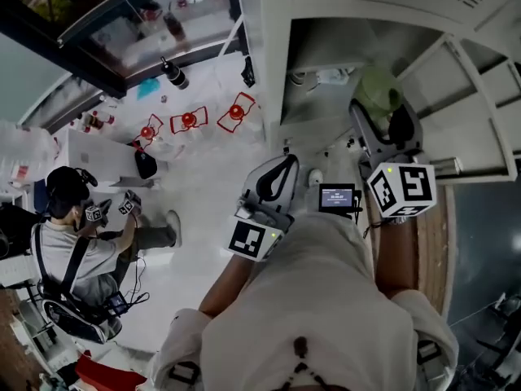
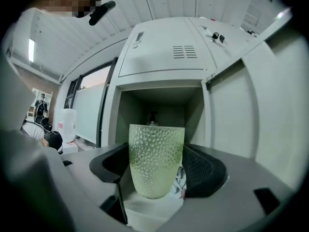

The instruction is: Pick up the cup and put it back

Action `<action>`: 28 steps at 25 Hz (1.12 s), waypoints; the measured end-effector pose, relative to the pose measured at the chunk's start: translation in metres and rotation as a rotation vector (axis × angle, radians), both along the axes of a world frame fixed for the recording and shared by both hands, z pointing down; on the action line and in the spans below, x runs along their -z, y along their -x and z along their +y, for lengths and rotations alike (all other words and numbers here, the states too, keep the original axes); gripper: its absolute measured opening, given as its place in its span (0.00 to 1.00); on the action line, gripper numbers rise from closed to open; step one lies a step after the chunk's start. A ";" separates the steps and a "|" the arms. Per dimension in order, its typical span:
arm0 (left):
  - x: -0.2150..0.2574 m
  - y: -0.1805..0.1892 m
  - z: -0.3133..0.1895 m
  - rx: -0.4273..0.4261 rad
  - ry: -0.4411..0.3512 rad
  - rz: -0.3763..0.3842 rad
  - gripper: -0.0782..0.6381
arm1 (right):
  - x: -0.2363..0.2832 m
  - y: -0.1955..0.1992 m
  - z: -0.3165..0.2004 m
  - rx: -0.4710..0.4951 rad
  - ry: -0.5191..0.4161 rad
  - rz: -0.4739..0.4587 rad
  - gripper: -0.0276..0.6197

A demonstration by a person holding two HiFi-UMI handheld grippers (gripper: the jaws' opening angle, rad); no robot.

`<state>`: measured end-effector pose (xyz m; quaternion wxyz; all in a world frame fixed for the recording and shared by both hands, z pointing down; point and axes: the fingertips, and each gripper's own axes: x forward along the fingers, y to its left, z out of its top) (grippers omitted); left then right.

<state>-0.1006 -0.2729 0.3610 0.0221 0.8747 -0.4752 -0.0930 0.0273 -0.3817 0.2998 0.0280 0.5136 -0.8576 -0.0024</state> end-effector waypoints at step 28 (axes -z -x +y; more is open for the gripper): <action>-0.009 -0.182 0.108 -0.113 0.042 -0.059 0.12 | -0.049 -0.188 0.197 0.029 0.028 -0.093 0.56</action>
